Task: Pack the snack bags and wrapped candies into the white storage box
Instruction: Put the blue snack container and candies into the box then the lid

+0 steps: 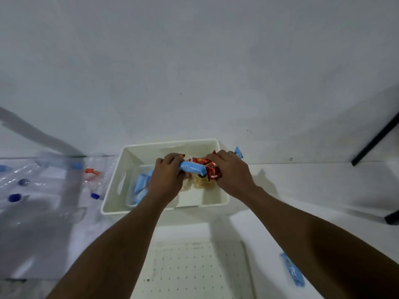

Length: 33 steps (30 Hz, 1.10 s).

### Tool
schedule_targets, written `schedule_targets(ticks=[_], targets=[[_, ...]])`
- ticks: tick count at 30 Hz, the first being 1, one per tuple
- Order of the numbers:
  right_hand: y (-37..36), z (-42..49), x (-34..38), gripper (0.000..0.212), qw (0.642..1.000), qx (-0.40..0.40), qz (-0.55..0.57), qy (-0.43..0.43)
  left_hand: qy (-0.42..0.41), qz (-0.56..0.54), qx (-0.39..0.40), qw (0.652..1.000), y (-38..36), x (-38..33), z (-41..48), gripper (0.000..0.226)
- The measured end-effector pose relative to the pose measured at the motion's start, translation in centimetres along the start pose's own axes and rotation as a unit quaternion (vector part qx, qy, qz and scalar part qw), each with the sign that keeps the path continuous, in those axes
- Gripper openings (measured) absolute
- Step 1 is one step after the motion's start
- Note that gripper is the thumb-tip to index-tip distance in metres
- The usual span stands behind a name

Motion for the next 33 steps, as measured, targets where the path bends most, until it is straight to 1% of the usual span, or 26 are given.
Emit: schedule_targets(ticks=[3,5,7,8,10,12,13,17,21,26,29,33], targets=[[-4.4,1.2,2.1,0.051,0.998,0.042,0.041,0.001,0.054,-0.016,0.045,0.997,-0.5,4.2,-0.5,0.036],[-7.0,1.6,2.6,0.047,0.993,0.067,0.097,-0.024,0.083,-0.038,0.098,0.991,-1.8,6.3,-0.7,0.026],[-9.2,1.8,2.7,0.039,0.983,0.113,0.14,-0.044,0.108,-0.042,0.149,0.982,-3.0,7.6,-0.5,0.018],[-10.0,1.9,2.6,0.034,0.978,0.137,0.151,-0.053,0.121,-0.043,0.169,0.977,-3.6,8.0,-0.4,0.02],[-11.1,1.8,2.3,0.031,0.969,0.169,0.166,-0.071,0.143,-0.054,0.205,0.967,-4.7,8.2,-0.3,0.032],[-11.4,1.7,1.9,0.042,0.962,0.181,0.18,-0.092,0.159,-0.062,0.232,0.958,-5.6,8.1,-0.1,0.045],[-11.4,1.6,1.6,0.048,0.96,0.186,0.182,-0.103,0.165,-0.068,0.241,0.954,-5.9,7.8,0.1,0.048],[-10.9,1.3,1.0,0.055,0.953,0.199,0.18,-0.141,0.174,-0.071,0.259,0.947,-6.3,6.6,-0.1,0.045],[-9.5,0.9,0.8,0.05,0.951,0.183,0.181,-0.168,0.169,-0.074,0.257,0.949,-6.0,5.6,-0.7,0.053],[-6.0,-1.0,0.3,0.04,0.956,0.14,0.188,-0.175,0.138,-0.073,0.237,0.959,-4.6,1.7,-2.3,0.044],[-3.2,-3.3,-0.6,0.029,0.962,0.1,0.175,-0.183,0.091,-0.067,0.178,0.977,-4.3,-1.6,-3.4,0.029],[-0.2,-8.7,-3.1,0.019,0.964,0.04,0.16,-0.21,0.021,-0.067,0.106,0.992,-5.0,-7.8,-6.1,0.021]])
Point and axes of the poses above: each hand's wrist, its own z-axis towards the middle knuckle, its own y-axis out of the back of the hand, x = y × z, the point moved 6 cm from there along z, towards the middle knuckle, and after that the axes turned 12 degrees about y, right-handed, at the moved point
